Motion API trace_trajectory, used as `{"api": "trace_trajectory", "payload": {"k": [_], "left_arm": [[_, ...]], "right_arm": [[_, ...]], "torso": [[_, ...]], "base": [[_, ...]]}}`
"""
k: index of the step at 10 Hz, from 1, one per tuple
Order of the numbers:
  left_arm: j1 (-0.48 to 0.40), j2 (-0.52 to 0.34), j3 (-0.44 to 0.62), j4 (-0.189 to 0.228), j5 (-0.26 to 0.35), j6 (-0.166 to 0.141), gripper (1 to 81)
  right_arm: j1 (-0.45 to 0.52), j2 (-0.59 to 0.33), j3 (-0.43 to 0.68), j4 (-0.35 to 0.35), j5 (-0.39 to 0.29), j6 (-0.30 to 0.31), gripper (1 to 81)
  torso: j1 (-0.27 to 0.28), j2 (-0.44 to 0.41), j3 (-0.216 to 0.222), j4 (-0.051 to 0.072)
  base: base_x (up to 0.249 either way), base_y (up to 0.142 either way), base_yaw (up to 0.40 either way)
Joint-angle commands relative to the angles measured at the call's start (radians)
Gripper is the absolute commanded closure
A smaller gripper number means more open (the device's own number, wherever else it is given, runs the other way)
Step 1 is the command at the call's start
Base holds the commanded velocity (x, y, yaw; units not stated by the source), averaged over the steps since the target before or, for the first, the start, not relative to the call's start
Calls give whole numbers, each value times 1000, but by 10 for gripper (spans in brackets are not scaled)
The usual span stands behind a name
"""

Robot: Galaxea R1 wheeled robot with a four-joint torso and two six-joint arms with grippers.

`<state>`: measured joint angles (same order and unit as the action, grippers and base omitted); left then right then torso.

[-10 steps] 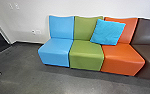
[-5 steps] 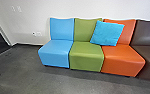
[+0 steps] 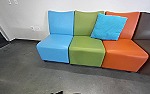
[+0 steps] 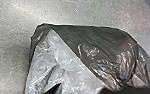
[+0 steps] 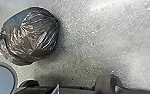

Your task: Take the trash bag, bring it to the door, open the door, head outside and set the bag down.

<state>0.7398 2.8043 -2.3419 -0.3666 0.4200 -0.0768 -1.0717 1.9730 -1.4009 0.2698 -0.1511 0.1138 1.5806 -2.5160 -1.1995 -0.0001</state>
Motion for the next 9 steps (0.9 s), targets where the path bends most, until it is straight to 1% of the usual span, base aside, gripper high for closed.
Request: {"api": "trace_trajectory", "payload": {"k": [1, 2, 3, 4, 6, 9], "left_arm": [[-104, 26, -33, 3, 74, 2, 10], [-92, 31, -34, 3, 72, 2, 10], [-73, 31, -37, 0, 69, 3, 10], [-47, 32, -45, -3, 66, 3, 10], [14, 63, -86, -3, 45, 5, 10], [56, 143, -241, -3, 43, 6, 10]], "right_arm": [[60, -50, 1, 14, -62, 3, 10], [61, -52, -1, 14, -62, 3, 10], [60, -53, -3, 14, -62, 3, 10], [60, -55, -3, 14, -62, 3, 10], [60, -55, -7, 15, -62, 3, 10], [60, -55, -10, 14, -62, 3, 10]], "torso": [[-4, 6, 2, 0], [17, -27, -3, 0], [23, -40, -4, 0], [29, -50, -5, 0], [30, -51, -5, 0], [30, -52, -5, 0]], "base": [[0, 0, 0], [0, 0, 0], [0, 0, 0], [0, 0, 0], [0, 0, 0], [0, 0, 0]]}}
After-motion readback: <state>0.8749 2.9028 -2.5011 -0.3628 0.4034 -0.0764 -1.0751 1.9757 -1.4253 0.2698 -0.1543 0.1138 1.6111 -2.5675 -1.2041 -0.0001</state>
